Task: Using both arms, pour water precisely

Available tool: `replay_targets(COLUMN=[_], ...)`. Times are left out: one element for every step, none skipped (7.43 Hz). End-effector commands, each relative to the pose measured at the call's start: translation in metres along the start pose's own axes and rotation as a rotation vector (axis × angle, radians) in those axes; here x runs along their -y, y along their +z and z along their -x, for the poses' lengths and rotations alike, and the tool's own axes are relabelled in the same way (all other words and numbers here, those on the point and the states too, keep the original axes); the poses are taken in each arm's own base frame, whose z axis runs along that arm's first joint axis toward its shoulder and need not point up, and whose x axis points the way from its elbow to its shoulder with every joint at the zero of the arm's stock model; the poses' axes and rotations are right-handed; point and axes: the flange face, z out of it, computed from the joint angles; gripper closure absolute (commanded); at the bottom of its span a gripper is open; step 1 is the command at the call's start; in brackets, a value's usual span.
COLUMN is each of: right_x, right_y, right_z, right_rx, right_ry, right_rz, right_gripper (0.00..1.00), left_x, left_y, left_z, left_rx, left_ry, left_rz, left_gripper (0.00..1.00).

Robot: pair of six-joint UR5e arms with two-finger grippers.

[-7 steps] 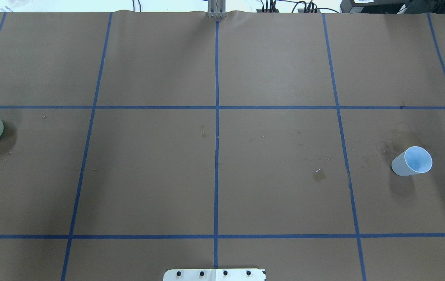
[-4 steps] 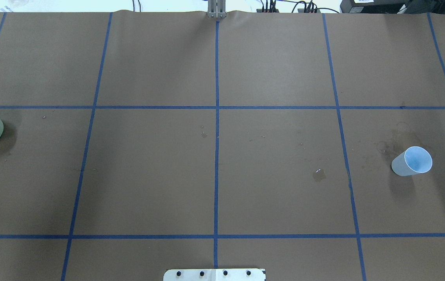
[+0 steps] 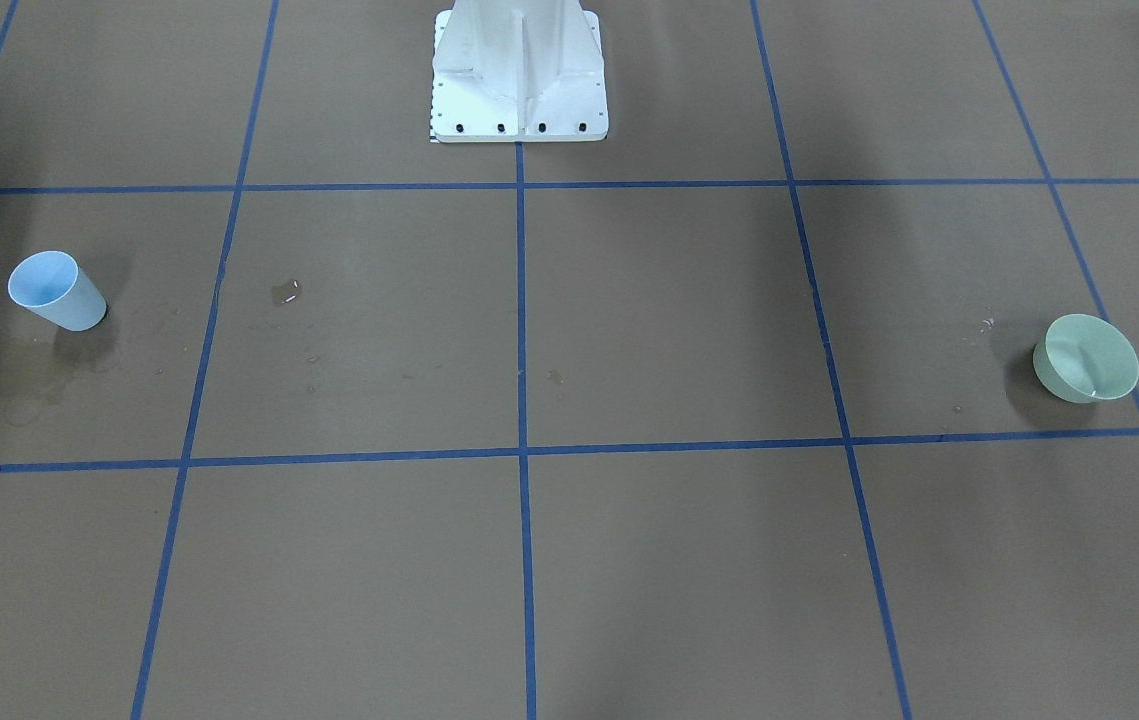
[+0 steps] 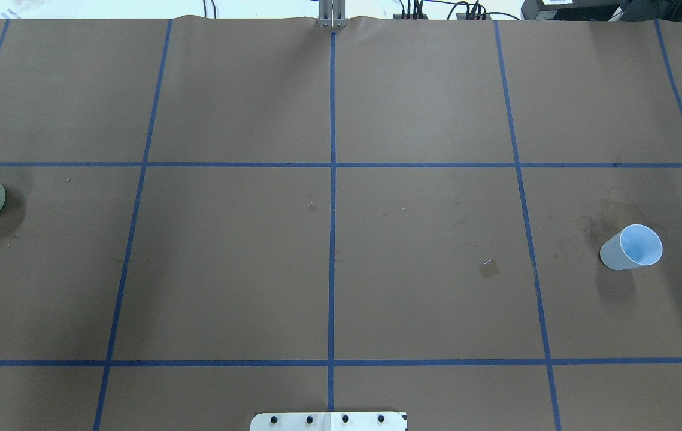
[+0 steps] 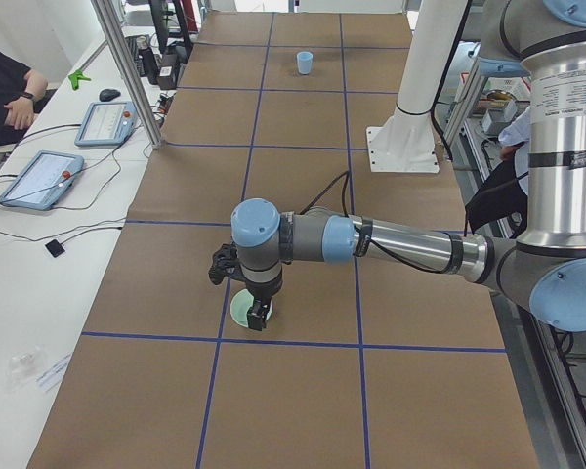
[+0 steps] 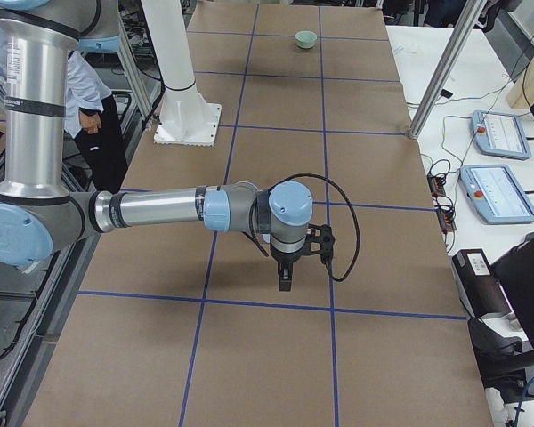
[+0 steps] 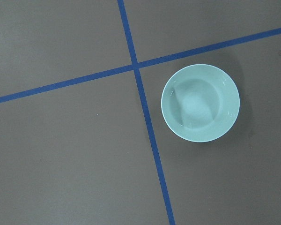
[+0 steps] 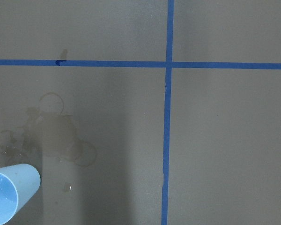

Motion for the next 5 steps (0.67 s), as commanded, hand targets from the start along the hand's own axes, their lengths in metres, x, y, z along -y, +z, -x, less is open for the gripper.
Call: replay_targets(right_x=[0.001, 0.0, 0.0, 0.0, 0.0], right_y=[-0.002, -0.006, -0.006, -0.006, -0.006], right_z=[0.002, 0.005, 0.004, 0.005, 0.005], right_rx=[0.0, 0.0, 0.0, 0.0, 0.0], right_ry=[-0.004, -0.008, -0.007, -0.008, -0.008], right_rz=[-0.005, -0.013, -0.012, -0.013, -0.013], right_gripper=[0.0, 0.0, 0.0, 0.0, 0.0], left_x=[0.03, 0.047, 0.052, 0.053, 0.053], left_y=[-0.008, 0.003, 0.029, 0.064, 0.096], left_z=[-0.002, 0.011, 0.035, 0.046, 0.041], left_rx=[0.006, 0.005, 0.005, -0.032, -0.073], left_ry=[-0.021, -0.16, -0.186, -0.229, -0.254], left_rz=[-0.035, -0.054, -0.137, -0.19, -0.216], left_gripper=[0.0, 0.0, 0.0, 0.0, 0.0])
